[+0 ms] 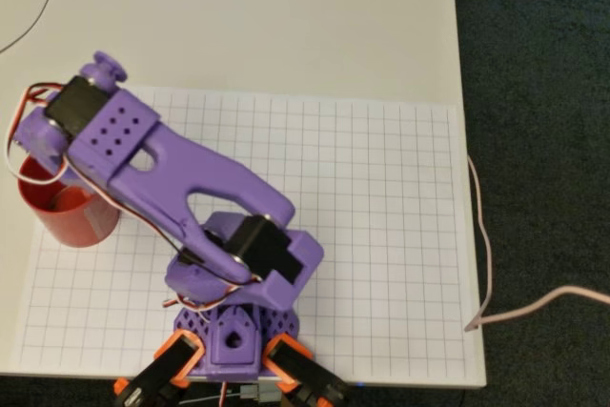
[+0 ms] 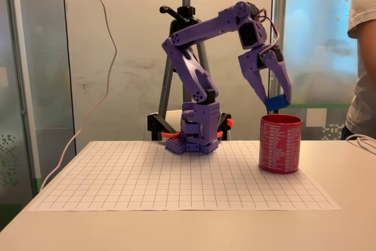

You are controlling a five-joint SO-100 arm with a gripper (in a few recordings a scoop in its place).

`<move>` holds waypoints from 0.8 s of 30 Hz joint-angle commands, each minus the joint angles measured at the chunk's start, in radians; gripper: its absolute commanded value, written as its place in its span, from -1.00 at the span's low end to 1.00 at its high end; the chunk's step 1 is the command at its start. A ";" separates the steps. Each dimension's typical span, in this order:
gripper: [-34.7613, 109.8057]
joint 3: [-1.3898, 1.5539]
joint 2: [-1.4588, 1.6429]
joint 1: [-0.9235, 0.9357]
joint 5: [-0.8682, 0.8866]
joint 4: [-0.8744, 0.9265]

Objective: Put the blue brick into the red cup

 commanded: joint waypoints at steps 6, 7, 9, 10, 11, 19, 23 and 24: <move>-0.52 -0.094 -0.017 -0.083 0.063 0.015; -0.52 -0.094 -0.017 -0.083 0.064 0.015; -0.52 -0.094 -0.017 -0.080 0.063 0.015; -0.52 -0.094 -0.017 -0.077 0.058 0.012; -0.52 -0.094 -0.017 -0.072 0.052 0.011; 0.36 -0.063 -0.043 -0.011 0.149 0.035; 0.36 -0.058 -0.051 -0.003 0.141 0.032; 0.36 -0.058 -0.051 -0.003 0.141 0.034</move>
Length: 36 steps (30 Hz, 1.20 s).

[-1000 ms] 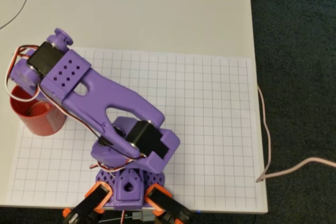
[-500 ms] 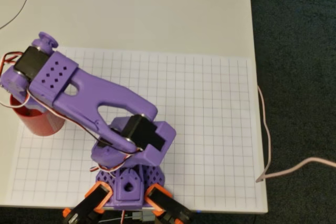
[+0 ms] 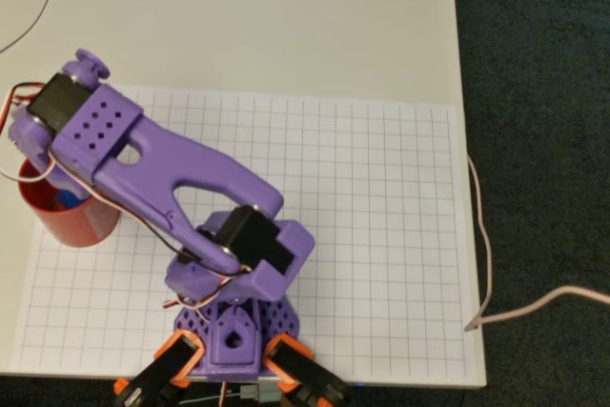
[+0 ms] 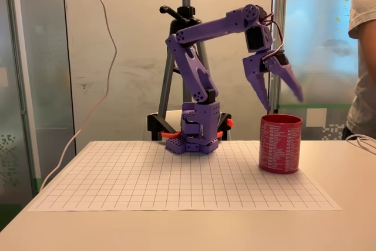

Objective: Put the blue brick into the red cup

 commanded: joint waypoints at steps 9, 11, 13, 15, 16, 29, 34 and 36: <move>-0.52 -0.051 -0.015 -0.029 -0.143 0.011; -0.52 -0.035 -0.003 -0.034 -0.147 0.020; -0.52 -0.028 0.021 -0.037 -0.140 -0.005; -0.52 -0.034 0.029 -0.037 -0.141 -0.012; -0.52 -0.034 0.029 -0.037 -0.143 -0.012; -0.52 0.071 0.058 0.360 -0.169 -0.310; -0.52 0.091 0.058 0.775 -0.087 -0.552; -0.52 0.058 0.091 0.900 -0.075 -0.572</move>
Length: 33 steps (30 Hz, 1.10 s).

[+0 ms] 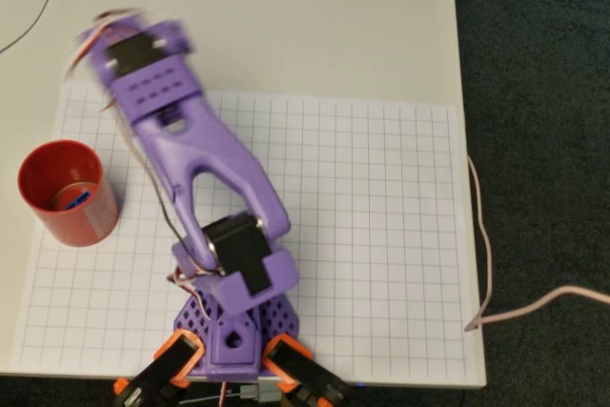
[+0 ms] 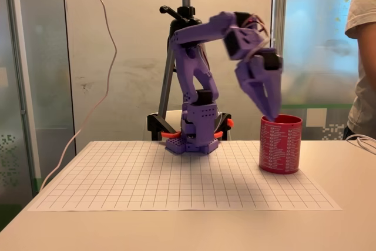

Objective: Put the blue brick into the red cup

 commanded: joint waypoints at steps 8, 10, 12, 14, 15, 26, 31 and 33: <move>-0.52 -0.069 0.449 0.433 0.038 0.037; -0.52 -0.084 0.549 0.417 0.029 0.132; -0.52 -0.071 0.663 0.387 0.023 0.199; -0.52 -0.054 0.761 0.357 0.026 0.259; -0.52 -0.064 0.782 0.351 0.028 0.298; -0.52 0.252 1.094 0.357 0.006 0.212; -0.52 0.511 1.111 0.321 0.008 0.144; -0.52 0.629 1.111 0.310 0.012 0.092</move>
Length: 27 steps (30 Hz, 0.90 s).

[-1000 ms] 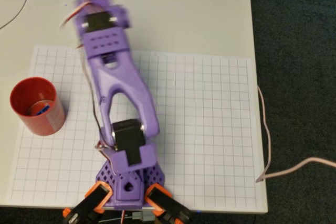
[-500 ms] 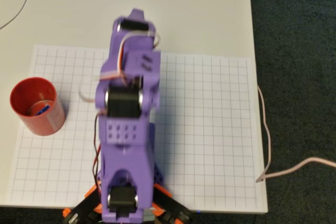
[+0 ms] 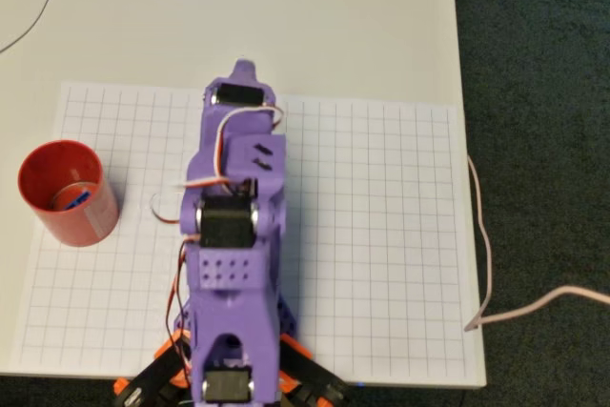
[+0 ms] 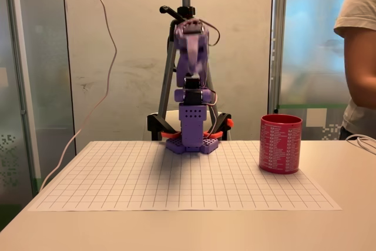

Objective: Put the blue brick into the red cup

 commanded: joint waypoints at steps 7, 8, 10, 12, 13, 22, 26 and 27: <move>-0.52 0.462 0.005 -0.031 0.020 -0.087; -0.52 0.486 0.005 -0.031 0.020 -0.087; -0.52 0.512 0.005 -0.031 0.011 -0.074; -0.52 0.505 0.005 -0.029 0.008 -0.044; -0.52 0.505 0.005 -0.029 0.002 -0.041; -0.52 0.503 0.005 -0.031 -0.011 -0.040; -0.52 0.503 0.005 -0.031 -0.011 -0.040; -0.52 0.503 0.005 -0.031 -0.011 -0.040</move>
